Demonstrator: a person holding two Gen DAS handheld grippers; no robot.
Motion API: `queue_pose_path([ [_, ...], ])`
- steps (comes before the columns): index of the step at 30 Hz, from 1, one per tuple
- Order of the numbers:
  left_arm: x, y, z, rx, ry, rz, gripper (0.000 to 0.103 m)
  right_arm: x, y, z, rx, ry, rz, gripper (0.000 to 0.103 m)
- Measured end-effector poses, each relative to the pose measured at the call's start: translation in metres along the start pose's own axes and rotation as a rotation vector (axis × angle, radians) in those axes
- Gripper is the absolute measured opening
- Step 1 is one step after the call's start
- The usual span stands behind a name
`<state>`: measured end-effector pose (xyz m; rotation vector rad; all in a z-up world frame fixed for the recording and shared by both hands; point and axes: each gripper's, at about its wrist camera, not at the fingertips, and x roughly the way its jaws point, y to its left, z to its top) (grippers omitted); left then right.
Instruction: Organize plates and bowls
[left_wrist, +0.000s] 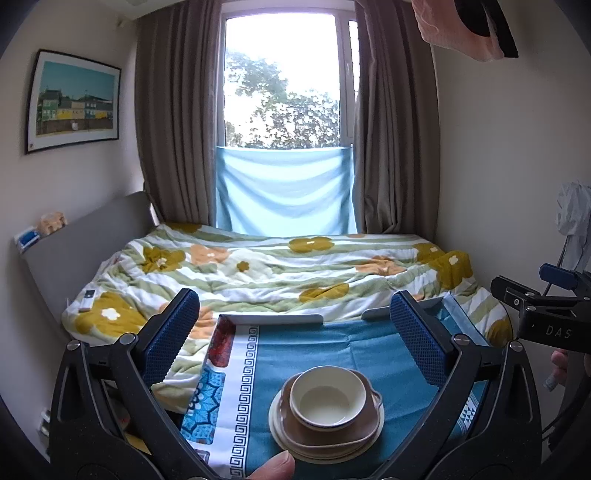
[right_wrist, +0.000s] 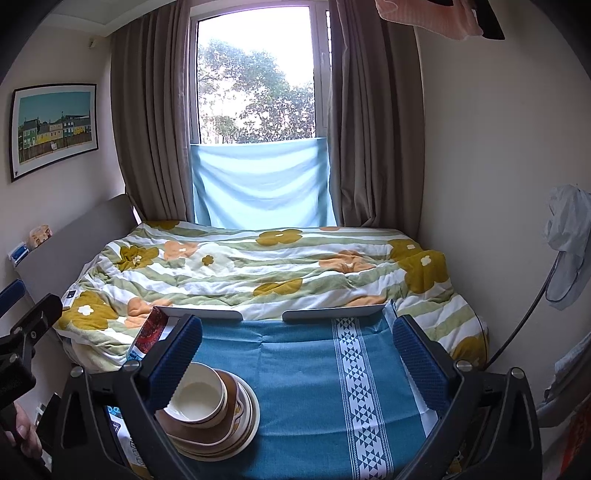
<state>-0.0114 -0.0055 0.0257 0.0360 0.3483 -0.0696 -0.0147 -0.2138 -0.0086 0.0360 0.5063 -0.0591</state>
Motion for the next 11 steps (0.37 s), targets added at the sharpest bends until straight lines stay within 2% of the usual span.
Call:
queue_pose_path([
  [11, 0.02, 0.01, 0.001, -0.002, 0.024, -0.001, 0.103, 0.014, 0.015, 0.003, 0.005, 0.013, -0.005, 0.103],
])
